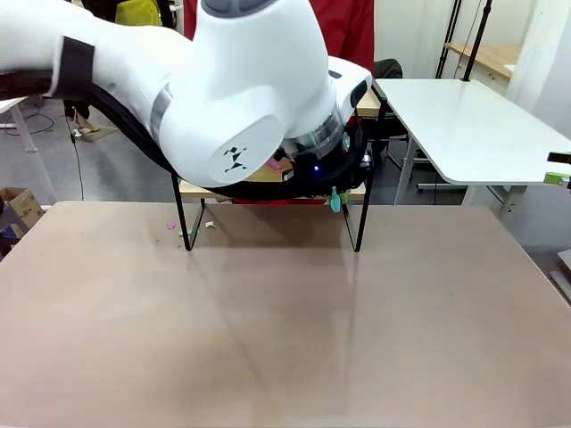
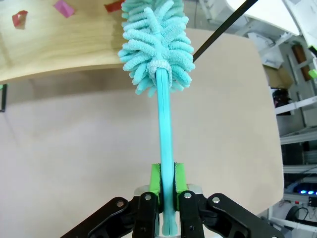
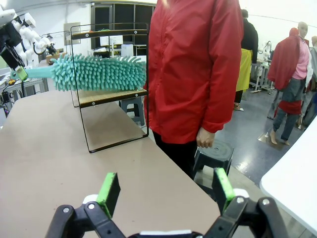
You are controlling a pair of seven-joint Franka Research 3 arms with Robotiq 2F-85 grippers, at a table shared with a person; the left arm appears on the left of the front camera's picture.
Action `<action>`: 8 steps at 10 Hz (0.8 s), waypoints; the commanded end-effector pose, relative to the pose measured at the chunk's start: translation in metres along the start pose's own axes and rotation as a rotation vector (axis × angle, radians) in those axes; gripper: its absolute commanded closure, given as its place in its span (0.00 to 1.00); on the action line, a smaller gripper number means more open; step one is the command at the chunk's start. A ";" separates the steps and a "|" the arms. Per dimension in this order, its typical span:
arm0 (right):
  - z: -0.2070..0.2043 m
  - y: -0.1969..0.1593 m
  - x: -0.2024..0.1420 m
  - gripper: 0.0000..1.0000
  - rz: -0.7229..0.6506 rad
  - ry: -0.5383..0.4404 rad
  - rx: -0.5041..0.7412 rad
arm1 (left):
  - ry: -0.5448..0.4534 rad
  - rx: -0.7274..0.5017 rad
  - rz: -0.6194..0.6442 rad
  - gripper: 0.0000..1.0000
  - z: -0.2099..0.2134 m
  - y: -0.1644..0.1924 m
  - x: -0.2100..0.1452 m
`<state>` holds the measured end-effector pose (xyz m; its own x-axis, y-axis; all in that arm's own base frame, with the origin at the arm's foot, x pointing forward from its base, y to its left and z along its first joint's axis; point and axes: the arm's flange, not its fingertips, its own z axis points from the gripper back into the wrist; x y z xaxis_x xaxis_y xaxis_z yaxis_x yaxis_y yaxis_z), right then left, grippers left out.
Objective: Clean the shelf.
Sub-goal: Clean the specific section of the Shelf indicated by the human with the Duster.
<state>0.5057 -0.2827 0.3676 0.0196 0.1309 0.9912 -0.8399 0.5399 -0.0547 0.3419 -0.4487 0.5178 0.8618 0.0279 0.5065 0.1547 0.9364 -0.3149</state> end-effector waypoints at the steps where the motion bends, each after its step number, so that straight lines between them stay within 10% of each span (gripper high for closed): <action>1: -0.002 0.002 0.007 0.00 -0.011 0.028 -0.010 | -0.007 0.022 0.034 0.86 -0.016 -0.015 0.001; 8: -0.002 0.002 0.007 0.00 -0.011 0.028 -0.010 | 0.022 0.051 0.055 0.86 -0.015 0.011 0.004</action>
<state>0.5057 -0.2828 0.3677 0.0196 0.1309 0.9912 -0.8399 0.5400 -0.0547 0.3511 -0.4542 0.5005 0.8836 0.0497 0.4656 0.1167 0.9396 -0.3218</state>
